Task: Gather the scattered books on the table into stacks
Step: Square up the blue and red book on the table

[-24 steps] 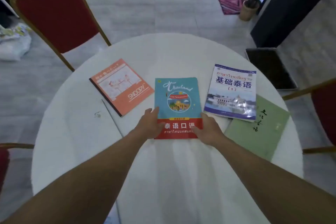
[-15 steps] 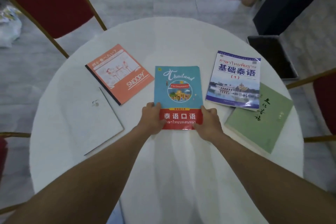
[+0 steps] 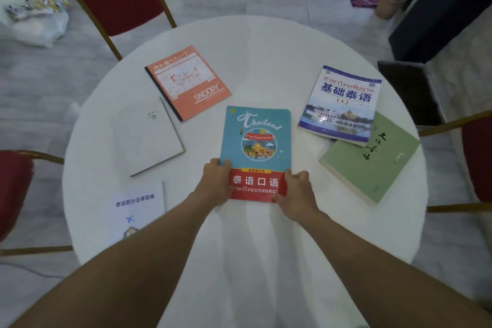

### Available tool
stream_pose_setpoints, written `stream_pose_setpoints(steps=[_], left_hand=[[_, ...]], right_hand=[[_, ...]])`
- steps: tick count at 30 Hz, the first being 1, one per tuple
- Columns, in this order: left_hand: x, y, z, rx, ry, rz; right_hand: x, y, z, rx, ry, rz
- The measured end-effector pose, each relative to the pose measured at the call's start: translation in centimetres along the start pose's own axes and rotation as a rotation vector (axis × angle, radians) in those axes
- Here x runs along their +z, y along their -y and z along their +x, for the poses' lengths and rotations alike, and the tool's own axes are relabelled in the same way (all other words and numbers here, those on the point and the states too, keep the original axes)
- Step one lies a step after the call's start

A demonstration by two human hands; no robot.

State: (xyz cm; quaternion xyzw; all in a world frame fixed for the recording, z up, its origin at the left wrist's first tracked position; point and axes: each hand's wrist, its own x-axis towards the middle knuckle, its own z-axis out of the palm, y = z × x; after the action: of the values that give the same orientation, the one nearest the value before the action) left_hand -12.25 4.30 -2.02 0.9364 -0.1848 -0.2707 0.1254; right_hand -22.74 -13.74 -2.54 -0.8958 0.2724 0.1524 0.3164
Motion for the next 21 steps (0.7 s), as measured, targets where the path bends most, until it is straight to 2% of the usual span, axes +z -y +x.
stream_pose_setpoints(steps=[13, 18, 21], left_hand=[[4.8, 0.8, -9.0, -0.013, -0.013, 0.025], [5.1, 1.6, -10.5, 0.006, -0.021, 0.012], [4.4, 1.7, -9.9, -0.006, -0.058, -0.022]], right_hand=[[2.2, -3.9, -8.0, -0.104, 0.054, -0.047], [2.3, -4.8, -9.6, -0.142, 0.084, -0.120], [2.0, -5.1, -9.2, -0.163, 0.041, -0.119]])
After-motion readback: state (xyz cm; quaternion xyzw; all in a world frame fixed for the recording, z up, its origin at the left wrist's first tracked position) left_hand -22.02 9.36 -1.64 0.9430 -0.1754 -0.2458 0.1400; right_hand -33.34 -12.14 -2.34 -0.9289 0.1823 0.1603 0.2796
